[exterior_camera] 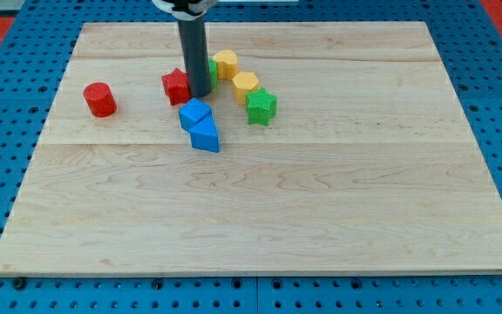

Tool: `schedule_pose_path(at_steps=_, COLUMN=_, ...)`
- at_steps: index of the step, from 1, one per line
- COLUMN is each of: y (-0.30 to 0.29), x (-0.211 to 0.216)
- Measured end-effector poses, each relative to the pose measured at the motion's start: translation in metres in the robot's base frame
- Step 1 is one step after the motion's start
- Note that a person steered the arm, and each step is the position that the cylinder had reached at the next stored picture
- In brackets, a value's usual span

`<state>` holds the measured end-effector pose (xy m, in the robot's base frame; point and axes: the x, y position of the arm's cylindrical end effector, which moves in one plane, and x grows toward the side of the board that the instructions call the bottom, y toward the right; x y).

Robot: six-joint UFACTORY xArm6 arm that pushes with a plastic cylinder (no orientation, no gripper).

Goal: Slide the hexagon diagonally to the heart

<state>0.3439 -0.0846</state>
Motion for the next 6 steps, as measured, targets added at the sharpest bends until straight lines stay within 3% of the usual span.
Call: schedule_pose_path(at_steps=6, y=0.025, x=-0.001)
